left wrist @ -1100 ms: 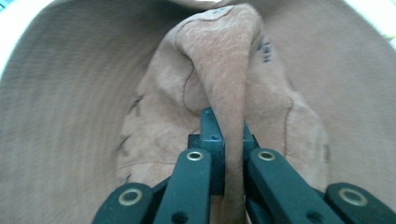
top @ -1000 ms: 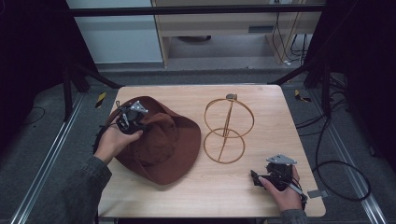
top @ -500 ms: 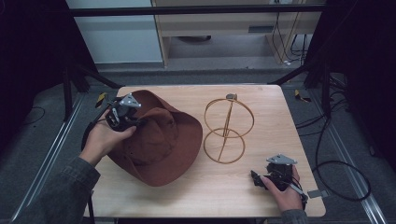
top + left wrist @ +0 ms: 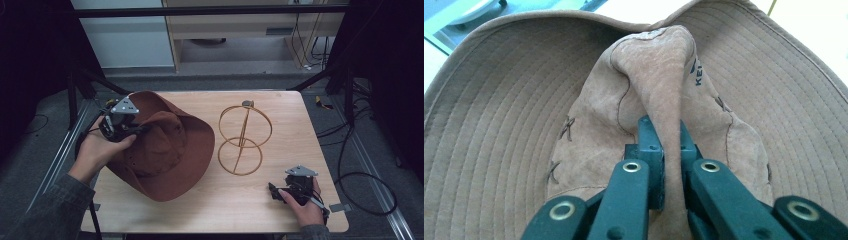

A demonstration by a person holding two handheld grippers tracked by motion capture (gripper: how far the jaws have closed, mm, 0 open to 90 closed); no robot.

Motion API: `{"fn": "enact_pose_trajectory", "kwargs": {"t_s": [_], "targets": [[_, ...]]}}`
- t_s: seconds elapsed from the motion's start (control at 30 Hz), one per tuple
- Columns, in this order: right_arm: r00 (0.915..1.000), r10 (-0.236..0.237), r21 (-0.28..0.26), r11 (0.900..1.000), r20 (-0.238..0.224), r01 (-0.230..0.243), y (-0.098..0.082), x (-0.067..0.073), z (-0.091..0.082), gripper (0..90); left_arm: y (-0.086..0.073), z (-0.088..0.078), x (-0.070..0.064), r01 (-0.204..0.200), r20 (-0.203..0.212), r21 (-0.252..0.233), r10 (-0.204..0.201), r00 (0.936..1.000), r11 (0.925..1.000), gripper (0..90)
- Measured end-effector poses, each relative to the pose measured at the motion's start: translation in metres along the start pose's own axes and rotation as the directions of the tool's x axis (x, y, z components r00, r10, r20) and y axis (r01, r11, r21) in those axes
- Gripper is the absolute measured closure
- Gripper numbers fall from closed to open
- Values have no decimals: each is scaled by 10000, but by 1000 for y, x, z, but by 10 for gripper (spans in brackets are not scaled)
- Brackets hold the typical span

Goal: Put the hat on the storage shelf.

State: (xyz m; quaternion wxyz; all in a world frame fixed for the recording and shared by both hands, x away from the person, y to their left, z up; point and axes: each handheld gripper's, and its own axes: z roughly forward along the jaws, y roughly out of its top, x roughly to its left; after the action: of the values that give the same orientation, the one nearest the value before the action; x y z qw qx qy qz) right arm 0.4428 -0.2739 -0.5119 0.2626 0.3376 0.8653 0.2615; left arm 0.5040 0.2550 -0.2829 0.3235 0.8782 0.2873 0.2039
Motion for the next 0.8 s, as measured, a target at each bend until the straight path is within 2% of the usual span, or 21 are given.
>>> {"fn": "enact_pose_trajectory", "kwargs": {"t_s": [0.07, 0.23, 0.63, 0.8], "targets": [[10000, 5, -3, 10000, 8, -5, 0, 0, 0, 7, 0, -6, -1, -25, -14, -115, 25, 10000, 9999, 881], [10000, 0, 0, 10000, 14, 0, 0, 0, 0, 7, -3, -23, -4, 37, 35, -743, -35, 10000, 9972, 881], [10000, 3, -2, 10000, 12, -3, 0, 0, 0, 7, -2, -61, -8, -83, -58, -1506, 75, 10000, 9886, 882], [10000, 6, -2, 10000, 15, -6, 0, 0, 0, 7, 6, -73, -12, -196, -94, -1731, 182, 9998, 9847, 882]]}}
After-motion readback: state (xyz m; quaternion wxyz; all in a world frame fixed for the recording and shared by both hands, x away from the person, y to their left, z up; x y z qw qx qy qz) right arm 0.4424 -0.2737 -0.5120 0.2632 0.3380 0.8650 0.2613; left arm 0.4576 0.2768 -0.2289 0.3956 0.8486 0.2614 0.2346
